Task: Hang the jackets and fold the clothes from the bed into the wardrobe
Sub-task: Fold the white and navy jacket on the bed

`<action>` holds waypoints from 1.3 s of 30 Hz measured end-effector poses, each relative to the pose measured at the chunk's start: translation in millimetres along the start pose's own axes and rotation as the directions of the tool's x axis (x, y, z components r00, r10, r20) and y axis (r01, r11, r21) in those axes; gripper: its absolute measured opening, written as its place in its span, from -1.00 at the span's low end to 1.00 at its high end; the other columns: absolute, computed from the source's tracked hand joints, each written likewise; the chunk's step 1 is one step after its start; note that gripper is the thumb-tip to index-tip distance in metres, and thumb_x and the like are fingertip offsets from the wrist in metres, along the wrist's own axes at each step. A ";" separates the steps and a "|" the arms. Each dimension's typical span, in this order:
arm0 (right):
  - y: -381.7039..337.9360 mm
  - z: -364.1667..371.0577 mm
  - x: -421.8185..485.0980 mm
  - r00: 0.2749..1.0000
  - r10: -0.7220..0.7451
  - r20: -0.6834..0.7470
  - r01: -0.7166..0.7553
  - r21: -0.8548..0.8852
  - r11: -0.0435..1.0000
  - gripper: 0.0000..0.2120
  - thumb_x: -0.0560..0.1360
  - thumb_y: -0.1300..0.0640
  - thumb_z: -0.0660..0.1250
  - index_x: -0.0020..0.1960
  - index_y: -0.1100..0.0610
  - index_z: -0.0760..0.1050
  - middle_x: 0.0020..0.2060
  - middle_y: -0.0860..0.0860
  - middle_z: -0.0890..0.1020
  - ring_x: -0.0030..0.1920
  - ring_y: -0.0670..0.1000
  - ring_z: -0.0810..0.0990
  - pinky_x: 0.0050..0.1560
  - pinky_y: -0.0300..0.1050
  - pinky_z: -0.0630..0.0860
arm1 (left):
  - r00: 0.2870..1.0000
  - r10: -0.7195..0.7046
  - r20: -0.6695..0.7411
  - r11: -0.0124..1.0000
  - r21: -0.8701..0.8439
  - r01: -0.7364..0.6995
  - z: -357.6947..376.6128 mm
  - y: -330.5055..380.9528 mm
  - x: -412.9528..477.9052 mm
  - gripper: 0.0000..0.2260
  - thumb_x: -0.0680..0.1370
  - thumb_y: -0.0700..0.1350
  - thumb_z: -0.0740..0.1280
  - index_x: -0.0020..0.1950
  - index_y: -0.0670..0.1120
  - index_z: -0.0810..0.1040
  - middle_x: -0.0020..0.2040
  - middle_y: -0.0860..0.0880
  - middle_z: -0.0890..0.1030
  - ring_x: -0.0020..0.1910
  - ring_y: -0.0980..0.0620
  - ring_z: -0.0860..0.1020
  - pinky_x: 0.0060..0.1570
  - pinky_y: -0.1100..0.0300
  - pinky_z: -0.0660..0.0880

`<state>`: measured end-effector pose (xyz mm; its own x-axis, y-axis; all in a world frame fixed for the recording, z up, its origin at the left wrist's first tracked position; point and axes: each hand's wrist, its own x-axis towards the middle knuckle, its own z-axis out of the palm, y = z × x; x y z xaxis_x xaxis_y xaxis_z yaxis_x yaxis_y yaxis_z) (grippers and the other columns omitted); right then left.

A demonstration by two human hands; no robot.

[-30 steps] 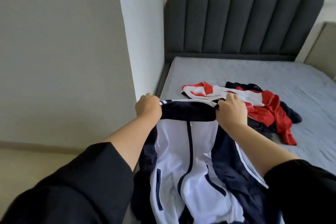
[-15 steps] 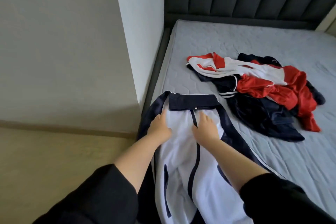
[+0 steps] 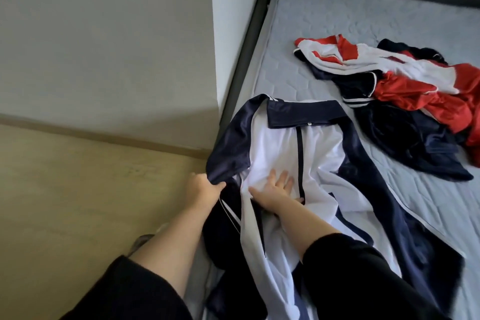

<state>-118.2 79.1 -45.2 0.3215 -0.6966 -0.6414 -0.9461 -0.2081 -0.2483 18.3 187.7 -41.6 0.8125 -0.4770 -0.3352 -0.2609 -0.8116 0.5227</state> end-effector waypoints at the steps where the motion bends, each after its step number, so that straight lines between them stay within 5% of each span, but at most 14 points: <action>1: 1.3 1.1 1.0 1.000 -0.001 -0.006 0.001 0.003 1.000 -0.12 0.49 -0.35 0.07 0.53 -0.01 -0.36 0.50 0.05 -0.39 0.48 0.12 -0.42 0.32 0.48 -0.19 | 1.000 0.025 -0.002 0.991 0.129 -0.025 -6.8 3.4 3.0 -0.76 0.47 0.01 0.36 0.02 -0.13 0.60 -0.02 -0.14 0.63 -0.07 -0.19 0.59 -0.20 0.16 0.43; 3: 2.6 3.5 3.2 1.000 -0.007 -0.018 0.007 0.008 1.000 -0.12 0.49 -0.35 0.08 0.53 -0.01 -0.35 0.50 0.05 -0.38 0.48 0.11 -0.43 0.32 0.48 -0.20 | 1.000 -0.010 0.030 0.978 0.208 0.004 -21.4 7.7 9.5 -0.75 0.50 -0.03 0.30 0.09 -0.15 0.55 0.05 -0.17 0.60 0.02 -0.22 0.57 -0.15 0.13 0.44; 6: 4.8 1.8 5.1 0.999 -0.023 -0.025 0.023 0.028 0.999 -0.10 0.47 -0.37 0.11 0.54 -0.01 -0.32 0.51 0.05 -0.35 0.49 0.11 -0.40 0.35 0.45 -0.19 | 0.978 -0.102 -0.180 0.989 -0.124 0.080 -52.4 -0.4 18.4 -0.78 0.46 -0.18 0.32 0.07 -0.20 0.54 0.04 -0.26 0.61 0.05 -0.29 0.56 -0.05 0.03 0.46; 8: 8.4 -3.7 6.0 0.999 -0.047 -0.013 0.048 0.053 0.997 -0.08 0.46 -0.36 0.14 0.55 0.00 -0.30 0.52 0.07 -0.31 0.50 0.13 -0.36 0.43 0.36 -0.15 | 0.904 -0.179 -0.388 0.894 -0.447 -0.015 -73.8 -6.0 19.0 -0.77 0.39 -0.29 0.33 0.03 -0.17 0.51 -0.01 -0.21 0.62 0.00 -0.24 0.57 -0.10 0.05 0.44; 10: 12.8 -10.0 5.7 0.996 -0.085 -0.008 0.085 0.091 0.992 -0.11 0.48 -0.31 0.18 0.56 0.02 -0.24 0.53 0.09 -0.24 0.51 0.16 -0.31 0.47 0.23 -0.13 | 0.878 -0.070 -0.474 0.845 -0.496 -0.201 -81.0 -6.5 14.5 -0.72 0.40 -0.34 0.28 0.07 -0.11 0.47 -0.01 -0.12 0.59 -0.03 -0.15 0.55 -0.14 0.13 0.38; 14: 22.8 -13.6 -4.2 0.982 -0.159 -0.103 0.178 0.205 0.962 -0.24 0.51 -0.12 0.23 0.56 0.07 -0.05 0.53 0.07 0.03 0.52 0.13 -0.05 0.48 0.12 0.03 | 0.959 0.184 -0.215 0.873 -0.413 -0.260 -55.1 -5.0 -4.5 -0.49 0.49 -0.28 0.27 0.41 0.00 0.30 0.30 -0.06 0.48 0.24 -0.04 0.49 0.14 0.09 0.44; 17: 28.2 -12.7 -20.5 0.965 -0.155 -0.213 0.211 0.271 0.939 -0.35 0.51 -0.06 0.22 0.53 0.08 0.10 0.46 0.06 0.22 0.43 0.11 0.24 0.42 0.06 0.19 | 0.941 0.333 -0.053 0.913 -0.233 -0.336 -35.0 -6.4 -22.8 -0.38 0.50 -0.28 0.26 0.52 0.04 0.16 0.51 -0.01 0.25 0.43 0.00 0.31 0.33 0.12 0.31; 21: 35.6 -11.2 -45.6 0.937 -0.251 -0.245 0.302 0.202 0.932 -0.49 0.54 0.00 0.23 0.44 0.14 0.27 0.29 0.06 0.43 0.30 0.12 0.41 0.20 -0.12 0.33 | 0.879 0.409 0.244 0.913 -0.113 -0.393 -22.0 1.2 -49.5 -0.59 0.57 -0.14 0.23 0.41 0.08 0.34 0.36 0.01 0.43 0.15 0.02 0.51 0.07 0.16 0.45; 24: 46.3 -11.5 -70.1 0.925 -0.268 -0.271 0.328 0.207 0.922 -0.58 0.55 0.04 0.25 0.38 0.12 0.38 0.17 0.06 0.53 0.22 0.10 0.49 0.06 -0.20 0.33 | 0.825 0.479 0.298 0.833 0.142 -0.535 -17.6 9.9 -76.9 -0.81 0.60 -0.03 0.16 0.14 0.00 0.49 0.15 -0.03 0.57 0.04 -0.08 0.52 -0.02 0.04 0.49; 26: 56.9 -12.3 -87.2 0.880 -0.293 -0.374 0.371 0.155 0.916 -0.63 0.56 0.06 0.25 0.32 0.15 0.44 0.23 0.08 0.52 0.24 0.09 0.47 0.13 -0.17 0.35 | 0.811 0.513 0.281 0.797 0.194 -0.571 -10.9 18.4 -95.8 -0.81 0.61 0.05 0.11 0.01 0.00 0.46 0.08 -0.07 0.58 0.00 -0.09 0.51 -0.04 0.01 0.49; 31: 109.4 0.6 -129.1 0.773 -0.315 -0.551 0.488 0.197 0.851 -0.61 0.54 0.01 0.32 0.31 0.16 0.44 0.26 0.03 0.49 0.30 0.02 0.40 0.28 -0.20 0.29 | 0.839 0.257 0.481 0.964 -0.193 -0.185 13.6 39.4 -141.7 -0.26 0.46 0.33 0.23 0.52 0.02 0.11 0.44 -0.05 0.33 0.33 -0.11 0.39 0.13 0.07 0.41; 33: 132.3 9.8 -140.2 0.767 -0.308 -0.564 0.497 0.218 0.840 -0.52 0.50 0.01 0.38 0.34 0.19 0.41 0.30 0.06 0.46 0.35 0.04 0.36 0.34 -0.20 0.24 | 0.838 0.237 0.492 0.971 -0.146 -0.189 21.7 35.2 -155.0 -0.09 0.41 0.19 0.41 0.56 0.07 -0.10 0.50 -0.08 0.18 0.40 -0.12 0.32 0.22 0.10 0.38; 36: 159.3 27.7 -148.5 0.788 -0.353 -0.505 0.491 0.168 0.855 -0.22 0.39 -0.09 0.48 0.46 0.17 0.25 0.46 0.08 0.27 0.49 0.03 0.15 0.47 -0.10 0.11 | 0.868 0.171 0.466 0.985 -0.056 -0.164 22.5 29.5 -161.7 -0.08 0.46 -0.10 0.39 0.55 0.08 -0.24 0.49 -0.16 0.17 0.36 -0.17 0.37 0.12 0.14 0.39; 39: 180.2 47.9 -149.7 0.776 -0.453 -0.440 0.486 -0.042 0.873 0.06 0.24 -0.29 0.44 0.55 0.09 0.04 0.54 0.02 0.04 0.53 -0.08 -0.15 0.51 -0.08 -0.07 | 0.873 0.136 0.469 0.953 -0.304 0.015 16.4 25.8 -152.3 -0.16 0.46 -0.29 0.32 0.56 0.07 -0.12 0.42 -0.09 0.31 0.17 -0.07 0.44 0.10 0.07 0.47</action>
<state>-334.9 178.8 -28.6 0.6602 -0.7482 -0.0661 -0.6716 -0.5487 -0.4979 -120.7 233.8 10.0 0.4290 -0.6845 -0.5894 -0.0774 -0.6779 0.7311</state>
